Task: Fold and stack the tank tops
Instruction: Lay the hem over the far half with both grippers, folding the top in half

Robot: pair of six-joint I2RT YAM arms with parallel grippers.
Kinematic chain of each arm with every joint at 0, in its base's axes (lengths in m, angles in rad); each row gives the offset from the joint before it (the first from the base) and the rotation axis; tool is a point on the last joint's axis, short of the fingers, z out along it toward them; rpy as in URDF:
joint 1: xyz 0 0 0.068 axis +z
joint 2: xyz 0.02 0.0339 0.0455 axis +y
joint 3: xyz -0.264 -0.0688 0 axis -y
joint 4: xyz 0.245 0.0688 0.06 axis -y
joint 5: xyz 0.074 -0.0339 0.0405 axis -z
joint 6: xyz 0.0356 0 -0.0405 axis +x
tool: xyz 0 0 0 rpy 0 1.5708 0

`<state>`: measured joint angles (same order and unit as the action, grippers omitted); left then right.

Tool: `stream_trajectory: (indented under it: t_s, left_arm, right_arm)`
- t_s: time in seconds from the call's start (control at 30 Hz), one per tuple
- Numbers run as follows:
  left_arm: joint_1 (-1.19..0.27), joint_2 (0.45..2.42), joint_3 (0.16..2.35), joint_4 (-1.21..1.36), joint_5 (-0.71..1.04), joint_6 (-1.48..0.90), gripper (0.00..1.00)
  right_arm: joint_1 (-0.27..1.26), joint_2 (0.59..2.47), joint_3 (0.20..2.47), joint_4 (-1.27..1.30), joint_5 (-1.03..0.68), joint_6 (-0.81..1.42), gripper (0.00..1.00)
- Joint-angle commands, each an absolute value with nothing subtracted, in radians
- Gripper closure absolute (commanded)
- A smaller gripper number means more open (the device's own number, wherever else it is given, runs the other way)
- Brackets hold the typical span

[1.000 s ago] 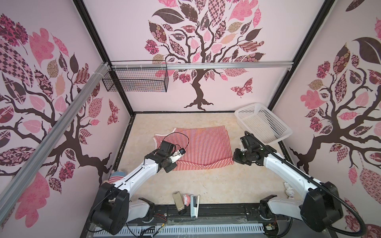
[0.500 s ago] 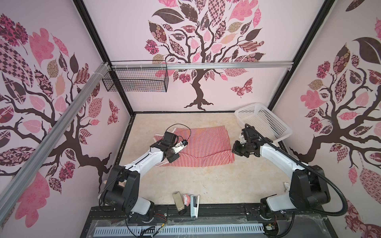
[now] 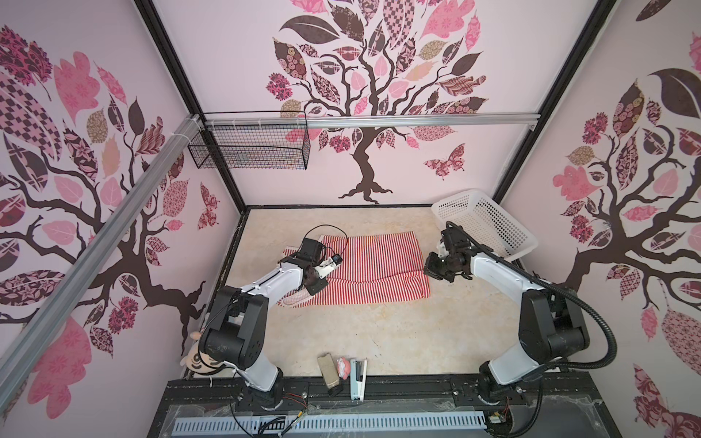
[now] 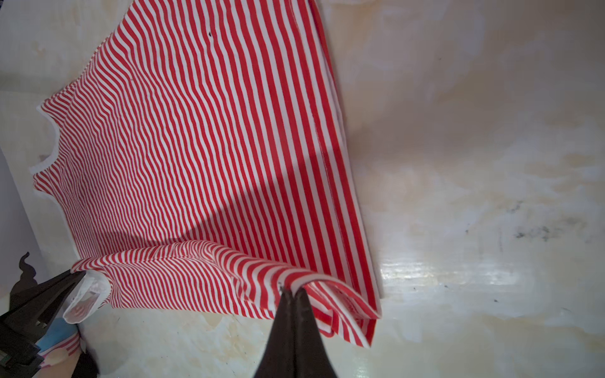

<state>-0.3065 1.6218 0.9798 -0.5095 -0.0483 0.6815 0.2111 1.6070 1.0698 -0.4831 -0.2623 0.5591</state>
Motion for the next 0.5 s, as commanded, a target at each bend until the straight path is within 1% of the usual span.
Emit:
stream_trajectory:
  t_s: [0.0, 0.2, 0.3, 0.33, 0.4, 0.47]
  left_arm:
    - [-0.299, 1.642, 0.997, -0.5, -0.056, 0.685, 1.0]
    - [-0.298, 1.673, 1.011, -0.497, -0.068, 0.672, 1.0]
    - [-0.298, 1.688, 1.013, -0.489, -0.084, 0.668, 1.0]
    - [-0.298, 1.693, 1.015, -0.484, -0.092, 0.665, 1.0]
    - [-0.298, 1.7, 1.021, -0.474, -0.113, 0.652, 0.99]
    - [-0.296, 1.7, 1.027, -0.458, -0.14, 0.629, 0.91]
  right_arm:
    - [0.195, 1.646, 1.117, -0.489, -0.238, 0.543, 0.99]
    - [0.18, 1.709, 1.146, -0.49, -0.217, 0.532, 0.97]
    - [0.175, 1.741, 1.161, -0.49, -0.227, 0.525, 0.92]
    - [0.175, 1.752, 1.168, -0.493, -0.231, 0.523, 0.88]
    - [0.173, 1.773, 1.189, -0.505, -0.241, 0.517, 0.76]
    - [0.172, 1.782, 1.204, -0.515, -0.256, 0.512, 0.61]
